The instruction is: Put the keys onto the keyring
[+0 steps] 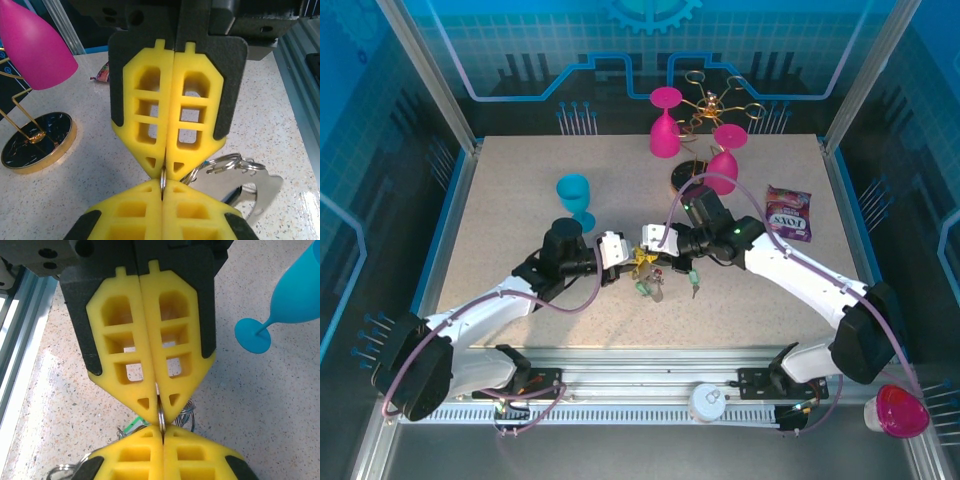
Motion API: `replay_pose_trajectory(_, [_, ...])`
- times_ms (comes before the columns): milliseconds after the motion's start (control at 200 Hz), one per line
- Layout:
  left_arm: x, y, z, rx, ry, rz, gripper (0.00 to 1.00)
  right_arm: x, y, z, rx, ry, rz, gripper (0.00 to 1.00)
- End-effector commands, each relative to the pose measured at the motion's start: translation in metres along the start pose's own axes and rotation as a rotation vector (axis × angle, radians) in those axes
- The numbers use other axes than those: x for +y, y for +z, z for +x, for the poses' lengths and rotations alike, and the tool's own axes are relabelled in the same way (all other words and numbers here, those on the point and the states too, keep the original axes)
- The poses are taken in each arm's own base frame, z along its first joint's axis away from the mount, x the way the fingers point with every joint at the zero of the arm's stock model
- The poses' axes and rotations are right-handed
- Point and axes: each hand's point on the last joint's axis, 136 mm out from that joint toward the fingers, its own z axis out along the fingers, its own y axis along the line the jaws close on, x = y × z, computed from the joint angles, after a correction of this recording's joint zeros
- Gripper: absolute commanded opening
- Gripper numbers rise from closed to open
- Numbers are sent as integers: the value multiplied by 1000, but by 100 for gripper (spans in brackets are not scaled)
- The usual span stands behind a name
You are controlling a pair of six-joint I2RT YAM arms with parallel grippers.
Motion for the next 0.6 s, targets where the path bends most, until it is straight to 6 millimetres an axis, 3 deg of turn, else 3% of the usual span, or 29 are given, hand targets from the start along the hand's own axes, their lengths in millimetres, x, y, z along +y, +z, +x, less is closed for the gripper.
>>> replay_pose_trajectory(0, [2,-1,-11,-10,44,0,0,5,-9,-26,-75,-40,-13,0])
replay_pose_trajectory(50, [3,-2,-12,-19,55,-12,0,3,-14,-27,-113,-20,6,0])
replay_pose_trajectory(115, [3,-4,-15,-54,77,-30,0,-2,-22,-27,-184,26,36,18])
replay_pose_trajectory(180, [3,-8,-21,-112,94,-52,0,-7,-31,-25,-262,71,61,27])
replay_pose_trajectory(275, [0,-11,-27,-180,95,-65,0,-11,-38,-25,-354,94,78,28])
replay_pose_trajectory(310, [-2,-12,-29,-203,92,-62,0,-5,-33,-18,-365,100,65,28])
replay_pose_trajectory(595, [-8,-16,-36,-326,47,-58,0,3,-21,-11,-408,93,43,26])
